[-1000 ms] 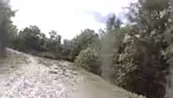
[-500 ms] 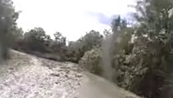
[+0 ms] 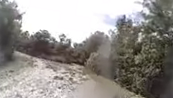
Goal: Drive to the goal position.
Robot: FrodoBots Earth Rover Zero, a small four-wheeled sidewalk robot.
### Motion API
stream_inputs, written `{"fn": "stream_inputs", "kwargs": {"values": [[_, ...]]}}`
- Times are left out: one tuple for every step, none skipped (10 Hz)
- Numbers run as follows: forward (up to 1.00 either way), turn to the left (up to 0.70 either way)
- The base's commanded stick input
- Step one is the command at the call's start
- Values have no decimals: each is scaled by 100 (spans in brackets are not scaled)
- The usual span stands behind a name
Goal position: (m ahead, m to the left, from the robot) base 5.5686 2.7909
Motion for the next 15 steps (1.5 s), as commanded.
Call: {"fn": "stream_inputs", "kwargs": {"values": [[44, 2], [44, 2], [44, 2], [44, 2], [44, 2], [44, 2], [44, 2], [44, 2], [44, 2], [44, 2], [44, 2], [44, 2], [44, 2], [44, 2], [44, 2]]}}
